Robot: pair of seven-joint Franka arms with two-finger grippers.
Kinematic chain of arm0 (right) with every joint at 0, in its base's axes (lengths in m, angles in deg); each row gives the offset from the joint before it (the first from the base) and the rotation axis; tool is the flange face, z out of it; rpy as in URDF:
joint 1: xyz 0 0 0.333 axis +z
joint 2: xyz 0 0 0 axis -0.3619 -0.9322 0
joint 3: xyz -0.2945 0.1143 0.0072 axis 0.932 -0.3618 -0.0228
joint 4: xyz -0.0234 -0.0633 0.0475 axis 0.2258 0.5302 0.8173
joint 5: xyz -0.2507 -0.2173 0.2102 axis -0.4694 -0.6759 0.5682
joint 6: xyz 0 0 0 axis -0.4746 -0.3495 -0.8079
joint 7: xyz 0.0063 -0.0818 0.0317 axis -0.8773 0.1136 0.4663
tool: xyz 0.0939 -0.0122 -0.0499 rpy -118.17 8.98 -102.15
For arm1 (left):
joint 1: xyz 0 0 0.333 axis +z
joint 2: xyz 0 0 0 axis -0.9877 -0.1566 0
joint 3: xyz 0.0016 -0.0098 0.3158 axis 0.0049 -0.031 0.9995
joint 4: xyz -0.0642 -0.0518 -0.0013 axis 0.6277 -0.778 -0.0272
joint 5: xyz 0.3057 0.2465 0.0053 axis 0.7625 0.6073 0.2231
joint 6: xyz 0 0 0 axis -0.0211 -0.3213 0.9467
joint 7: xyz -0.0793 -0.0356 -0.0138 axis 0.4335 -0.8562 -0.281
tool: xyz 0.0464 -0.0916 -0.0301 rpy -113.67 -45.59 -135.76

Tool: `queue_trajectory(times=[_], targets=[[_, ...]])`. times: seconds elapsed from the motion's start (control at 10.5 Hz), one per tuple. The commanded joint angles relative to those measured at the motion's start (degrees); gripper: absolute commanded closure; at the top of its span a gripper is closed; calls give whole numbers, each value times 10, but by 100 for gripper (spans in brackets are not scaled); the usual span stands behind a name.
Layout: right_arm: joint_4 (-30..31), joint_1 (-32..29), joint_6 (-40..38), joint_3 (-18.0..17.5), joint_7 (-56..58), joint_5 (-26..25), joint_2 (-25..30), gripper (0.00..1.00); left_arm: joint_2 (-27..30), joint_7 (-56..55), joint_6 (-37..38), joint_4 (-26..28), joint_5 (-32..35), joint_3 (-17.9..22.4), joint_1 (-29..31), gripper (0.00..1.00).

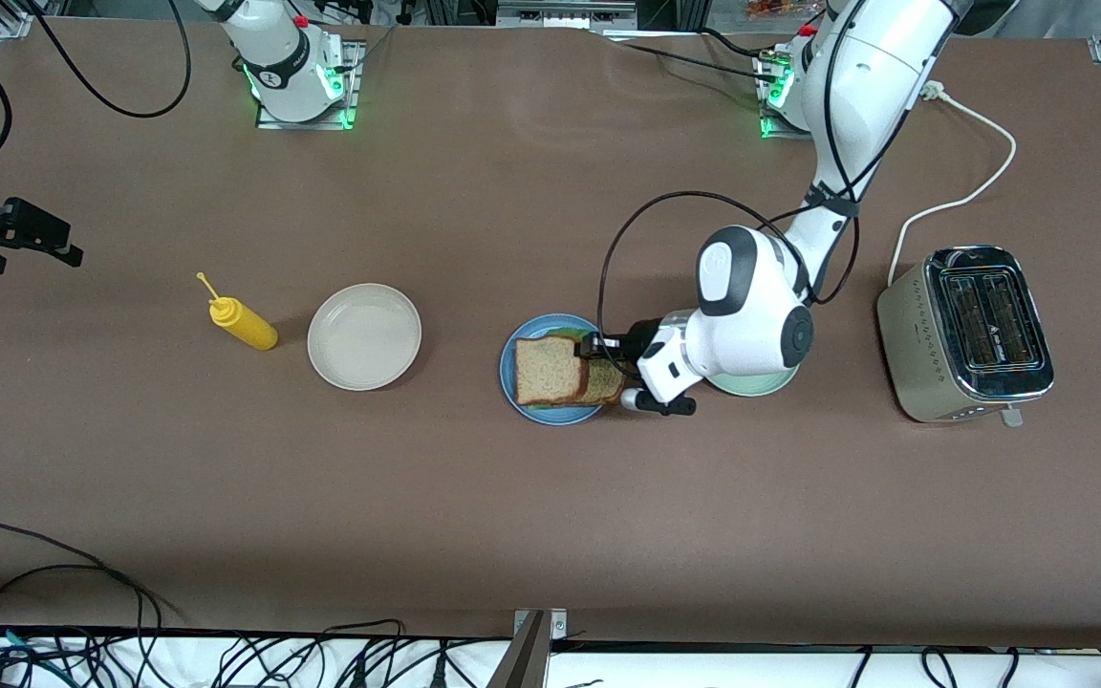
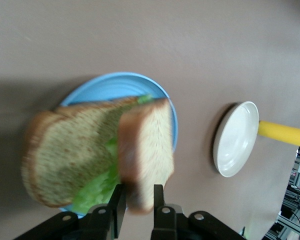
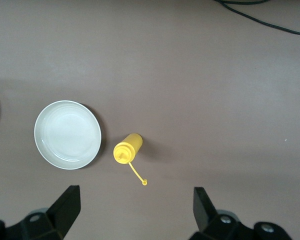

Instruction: Make sandwich in blue plate with both arms

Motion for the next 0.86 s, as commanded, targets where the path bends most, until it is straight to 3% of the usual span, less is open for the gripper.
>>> queue_trajectory(times=[0.0,0.1,0.38,0.76], targets=[[-16,-1,-37,46,36,1,11,0,-12,27,3,-5,-15,19,-1,6],[-26,-1,-42,48,43,1,11,0,-12,39,3,-4,-15,23,-1,0],[-30,2,-45,49,34,-5,11,0,5,68,20,2,-14,49,0,0],[-31,2,-46,52,40,-4,11,0,73,72,160,33,8,160,13,0]])
